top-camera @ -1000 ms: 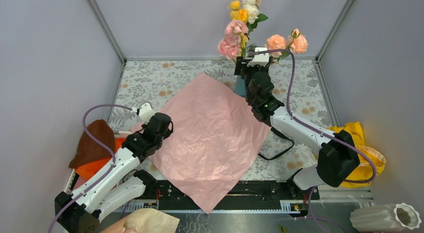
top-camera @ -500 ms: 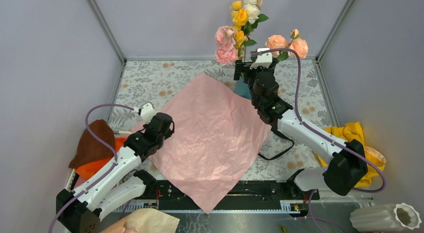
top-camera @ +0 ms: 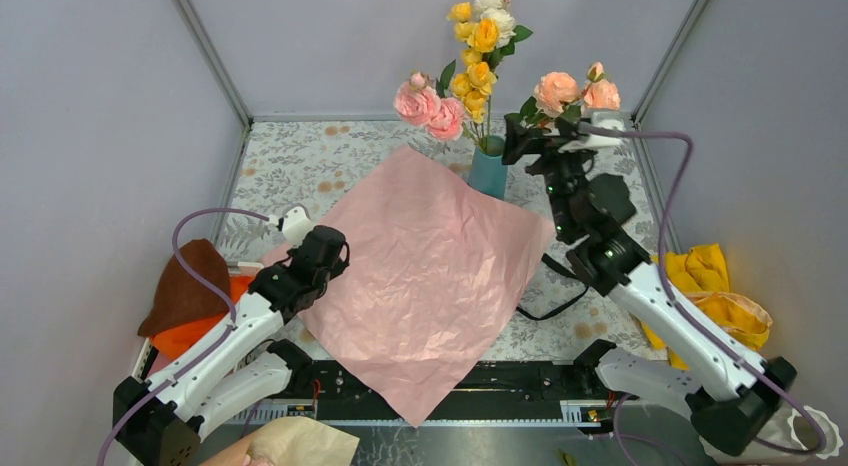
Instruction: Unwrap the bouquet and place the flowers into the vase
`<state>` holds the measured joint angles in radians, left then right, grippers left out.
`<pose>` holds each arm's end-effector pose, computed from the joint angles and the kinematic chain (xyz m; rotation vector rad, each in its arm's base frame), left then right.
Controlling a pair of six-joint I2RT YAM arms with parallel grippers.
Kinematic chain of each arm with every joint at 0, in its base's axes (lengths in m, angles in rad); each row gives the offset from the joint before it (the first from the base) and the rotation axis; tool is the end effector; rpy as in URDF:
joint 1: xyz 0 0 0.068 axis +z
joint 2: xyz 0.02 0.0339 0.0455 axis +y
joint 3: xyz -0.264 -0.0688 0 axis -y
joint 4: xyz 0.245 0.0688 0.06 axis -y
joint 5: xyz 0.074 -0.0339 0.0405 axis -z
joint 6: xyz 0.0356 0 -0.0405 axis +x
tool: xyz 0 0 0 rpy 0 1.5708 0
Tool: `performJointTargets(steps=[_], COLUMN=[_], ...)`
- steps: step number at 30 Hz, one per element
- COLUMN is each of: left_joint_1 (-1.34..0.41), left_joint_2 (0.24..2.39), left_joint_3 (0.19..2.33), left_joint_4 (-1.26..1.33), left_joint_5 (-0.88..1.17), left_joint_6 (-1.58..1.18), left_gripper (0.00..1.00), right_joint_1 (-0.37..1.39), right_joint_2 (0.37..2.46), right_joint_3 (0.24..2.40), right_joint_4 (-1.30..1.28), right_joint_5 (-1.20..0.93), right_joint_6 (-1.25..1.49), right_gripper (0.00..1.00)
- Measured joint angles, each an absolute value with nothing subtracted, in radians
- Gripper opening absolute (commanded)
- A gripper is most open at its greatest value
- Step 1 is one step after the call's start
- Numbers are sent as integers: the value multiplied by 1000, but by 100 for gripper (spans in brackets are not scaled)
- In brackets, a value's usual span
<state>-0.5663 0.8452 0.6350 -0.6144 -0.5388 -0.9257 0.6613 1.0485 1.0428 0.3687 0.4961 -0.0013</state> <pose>0.1515 -0.0747 0.2418 -0.6395 2.1640 -0.1411 0.1936 0.1292 0.4383 0.0258 1.2575 0.2717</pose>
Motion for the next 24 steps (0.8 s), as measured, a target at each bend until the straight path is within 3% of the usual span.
performJointTargets(steps=[10,24], left_joint_1=[-566,-566], left_joint_2=[855,859], left_joint_3=[635,635], left_joint_4=[-608,-598], left_joint_5=[-531,-519], left_joint_6=[-926,-929], left_gripper=[16,16], right_joint_1=[661,661], right_joint_2=[773,752], right_joint_3=[893,877], right_joint_4=[518,542], right_joint_5=[560,710], right_joint_6=[-4,-30], right_gripper=[100,100])
